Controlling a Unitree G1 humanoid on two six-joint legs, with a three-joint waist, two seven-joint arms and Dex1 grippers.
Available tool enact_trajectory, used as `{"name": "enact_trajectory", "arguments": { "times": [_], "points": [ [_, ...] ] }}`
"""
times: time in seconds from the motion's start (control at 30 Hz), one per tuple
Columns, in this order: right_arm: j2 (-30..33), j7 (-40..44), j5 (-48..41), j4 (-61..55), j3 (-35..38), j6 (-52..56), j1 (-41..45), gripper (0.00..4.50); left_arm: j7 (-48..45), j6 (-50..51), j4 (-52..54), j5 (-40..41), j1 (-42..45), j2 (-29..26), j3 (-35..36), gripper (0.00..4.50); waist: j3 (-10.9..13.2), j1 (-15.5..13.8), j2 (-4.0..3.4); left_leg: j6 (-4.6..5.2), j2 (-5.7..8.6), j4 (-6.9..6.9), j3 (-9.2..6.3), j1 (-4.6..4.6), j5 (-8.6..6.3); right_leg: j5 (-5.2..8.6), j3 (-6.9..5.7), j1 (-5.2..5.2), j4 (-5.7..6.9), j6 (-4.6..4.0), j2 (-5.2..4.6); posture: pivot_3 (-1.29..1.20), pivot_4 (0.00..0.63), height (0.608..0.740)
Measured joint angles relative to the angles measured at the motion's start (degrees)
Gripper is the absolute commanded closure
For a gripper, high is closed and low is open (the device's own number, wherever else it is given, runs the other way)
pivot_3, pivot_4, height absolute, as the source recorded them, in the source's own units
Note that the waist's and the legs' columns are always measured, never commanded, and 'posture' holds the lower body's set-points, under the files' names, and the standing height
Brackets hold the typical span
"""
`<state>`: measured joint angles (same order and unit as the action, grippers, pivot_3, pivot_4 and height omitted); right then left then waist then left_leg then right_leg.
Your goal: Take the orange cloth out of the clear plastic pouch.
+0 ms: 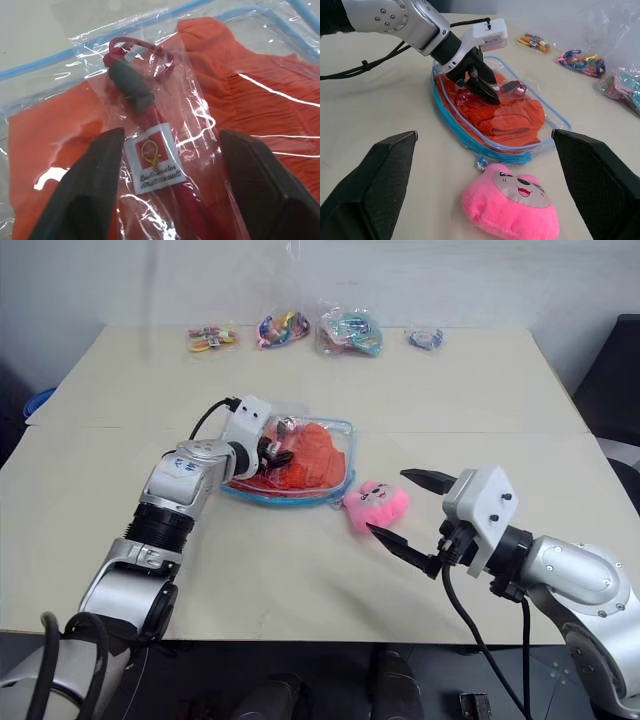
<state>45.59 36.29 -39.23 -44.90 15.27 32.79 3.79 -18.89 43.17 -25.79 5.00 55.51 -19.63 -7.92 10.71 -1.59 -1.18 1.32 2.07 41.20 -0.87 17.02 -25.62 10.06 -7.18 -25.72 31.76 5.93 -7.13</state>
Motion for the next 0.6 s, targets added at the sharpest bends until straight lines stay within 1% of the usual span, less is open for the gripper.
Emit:
{"name": "enact_trajectory", "arguments": {
  "times": [0.1, 0.23, 0.33, 0.43, 0.5, 0.6],
  "points": [
    [0.01, 0.08, 0.07, 0.05, 0.00, 0.00, 0.18, 0.00, 0.04, 0.02, 0.01, -0.33, -0.02, 0.03, 0.26, 3.28, 0.00, -0.02, 0.00, 0.00, 0.01, 0.01, -0.01, 0.00, 0.00, 0.00, 0.00, 0.00, 0.00, 0.01, -0.02, 0.00, 0.150, 0.740],
    [0.38, 0.40, 0.21, 0.39, 0.00, 0.00, 0.47, 0.00, 0.01, 0.16, 0.44, -0.66, -0.34, 0.03, 0.66, 4.48, 0.00, 0.01, 0.00, 0.00, 0.01, 0.01, -0.01, 0.00, 0.00, 0.00, 0.00, 0.00, 0.00, 0.01, -0.02, 0.00, 0.150, 0.740],
    [0.53, 0.74, 0.21, 0.73, 0.00, 0.00, 1.42, 0.00, 0.10, 0.83, 1.75, -0.69, -0.77, -0.12, 1.46, 4.48, 0.00, 0.05, 0.00, 0.00, 0.01, 0.01, -0.01, 0.00, 0.00, 0.00, 0.00, 0.00, 0.00, 0.01, -0.02, 0.00, 0.150, 0.740],
    [0.80, 1.68, 0.20, 1.76, -0.13, -0.09, 3.03, 0.00, 1.42, 2.40, 3.90, -0.03, -0.96, -0.75, 5.42, 4.48, 0.00, 0.08, 0.01, 0.00, -0.02, 0.02, -0.03, 0.00, 0.00, 0.00, -0.01, -0.05, 0.00, 0.01, -0.01, 0.00, 0.150, 0.740],
    [0.93, 2.58, 0.13, 2.33, -0.82, -0.09, 3.75, 0.00, 3.01, 3.15, 5.14, 0.20, -0.95, -2.92, 8.78, 4.48, 0.00, 0.30, 0.01, 0.00, -0.04, 0.00, -0.01, 0.00, 0.00, -0.01, 0.02, -0.11, 0.02, 0.01, 0.00, 0.00, 0.150, 0.740],
    [1.12, 4.66, -0.64, 2.63, -1.90, -0.08, 4.73, 0.00, 4.79, 2.97, 5.37, -0.12, -1.48, -8.54, 12.65, 4.48, 0.00, 0.48, 0.01, -0.01, -0.06, -0.02, -0.01, 0.03, 0.00, -0.01, 0.11, -0.29, 0.11, 0.00, 0.02, 0.00, 0.150, 0.740]
  ]
}}
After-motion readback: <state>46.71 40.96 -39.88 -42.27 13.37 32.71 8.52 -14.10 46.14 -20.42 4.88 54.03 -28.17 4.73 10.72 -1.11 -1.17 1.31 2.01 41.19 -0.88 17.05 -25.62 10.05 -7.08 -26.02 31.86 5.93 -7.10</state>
